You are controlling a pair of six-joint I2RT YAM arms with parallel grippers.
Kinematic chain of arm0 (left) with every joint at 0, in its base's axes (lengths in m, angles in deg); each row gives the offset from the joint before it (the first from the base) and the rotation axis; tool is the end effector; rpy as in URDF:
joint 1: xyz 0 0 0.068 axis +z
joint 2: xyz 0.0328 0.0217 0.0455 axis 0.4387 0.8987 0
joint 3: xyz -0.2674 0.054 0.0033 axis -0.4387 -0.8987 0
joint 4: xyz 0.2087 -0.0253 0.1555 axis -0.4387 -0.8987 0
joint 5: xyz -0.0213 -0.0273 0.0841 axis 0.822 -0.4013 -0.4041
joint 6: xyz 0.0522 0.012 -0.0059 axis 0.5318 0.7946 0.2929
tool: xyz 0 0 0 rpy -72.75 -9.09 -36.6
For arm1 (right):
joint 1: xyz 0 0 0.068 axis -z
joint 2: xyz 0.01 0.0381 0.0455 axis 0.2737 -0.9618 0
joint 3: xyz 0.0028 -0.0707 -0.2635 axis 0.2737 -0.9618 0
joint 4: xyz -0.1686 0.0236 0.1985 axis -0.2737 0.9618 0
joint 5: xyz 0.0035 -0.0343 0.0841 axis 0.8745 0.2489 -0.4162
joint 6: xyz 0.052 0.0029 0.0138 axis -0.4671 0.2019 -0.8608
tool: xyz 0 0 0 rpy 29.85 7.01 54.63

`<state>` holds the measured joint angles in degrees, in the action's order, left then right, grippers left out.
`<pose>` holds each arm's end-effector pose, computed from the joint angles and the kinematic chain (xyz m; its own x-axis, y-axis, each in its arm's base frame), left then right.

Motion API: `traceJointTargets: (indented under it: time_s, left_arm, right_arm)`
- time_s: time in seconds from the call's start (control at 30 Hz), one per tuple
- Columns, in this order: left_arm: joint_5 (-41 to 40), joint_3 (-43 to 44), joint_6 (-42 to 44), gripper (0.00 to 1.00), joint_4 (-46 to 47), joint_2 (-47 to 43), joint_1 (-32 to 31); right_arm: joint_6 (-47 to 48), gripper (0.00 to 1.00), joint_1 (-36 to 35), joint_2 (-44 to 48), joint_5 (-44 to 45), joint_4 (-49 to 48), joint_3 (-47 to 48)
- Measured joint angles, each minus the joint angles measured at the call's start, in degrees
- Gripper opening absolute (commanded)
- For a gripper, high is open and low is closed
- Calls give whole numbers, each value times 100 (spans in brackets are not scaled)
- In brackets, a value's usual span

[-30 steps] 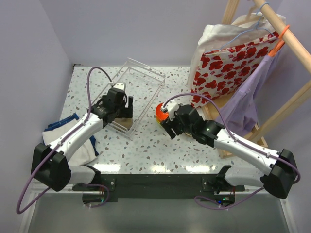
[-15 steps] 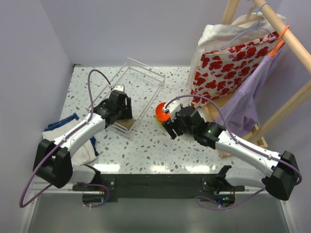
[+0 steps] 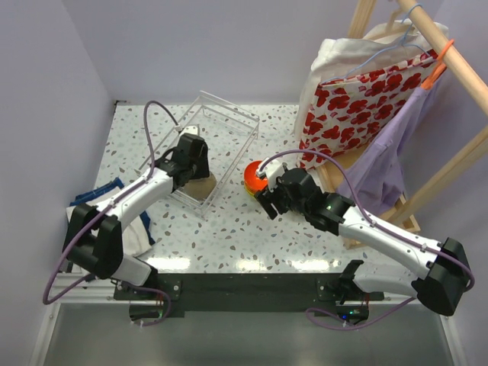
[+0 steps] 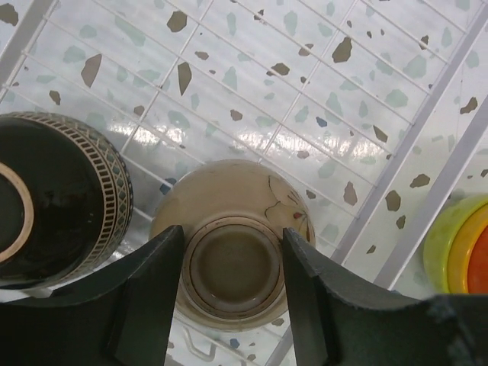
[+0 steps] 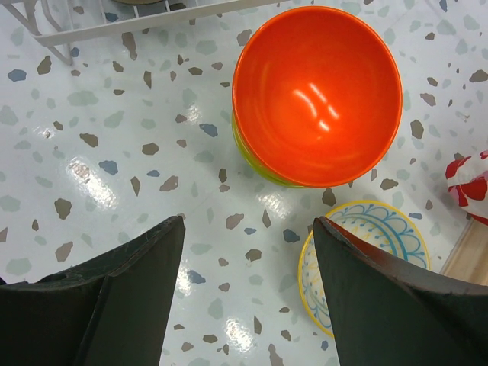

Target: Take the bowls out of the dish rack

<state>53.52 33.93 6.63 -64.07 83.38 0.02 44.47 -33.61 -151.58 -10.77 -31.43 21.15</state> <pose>0.2863 -0.1275 0.2469 -0.6924 -0.1576 -0.7041 -0.1049 0.9875 -0.1180 0.1676 0.1887 0.2826 -0.3178 -0.4642 -0.8267 -0.6980 0.7047 -0.1274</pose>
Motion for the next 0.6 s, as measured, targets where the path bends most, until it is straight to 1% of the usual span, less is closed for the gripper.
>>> traceJointTargets:
  time_s: [0.2, 0.43, 0.47, 0.53, 0.57, 0.6]
  left_arm:
    - [7, 516, 59, 40, 195, 579, 57]
    - [63, 1539, 262, 40, 444, 1600, 479]
    - [61, 1755, 323, 40, 444, 1792, 546]
    - [37, 2118, 435, 44, 442, 2149, 656]
    - [17, 2295, 501, 47, 422, 2308, 704]
    - [-24, 2446, 581, 52, 385, 2433, 739]
  right_arm:
    - [2, 73, 0, 13, 4, -20, -79]
    - [2, 73, 0, 13, 0, -37, -90]
    - [2, 73, 0, 13, 0, -37, -90]
    - [2, 73, 0, 13, 0, -37, -90]
    - [2, 73, 0, 13, 2, -37, -90]
    - [4, 73, 0, 13, 0, -37, -90]
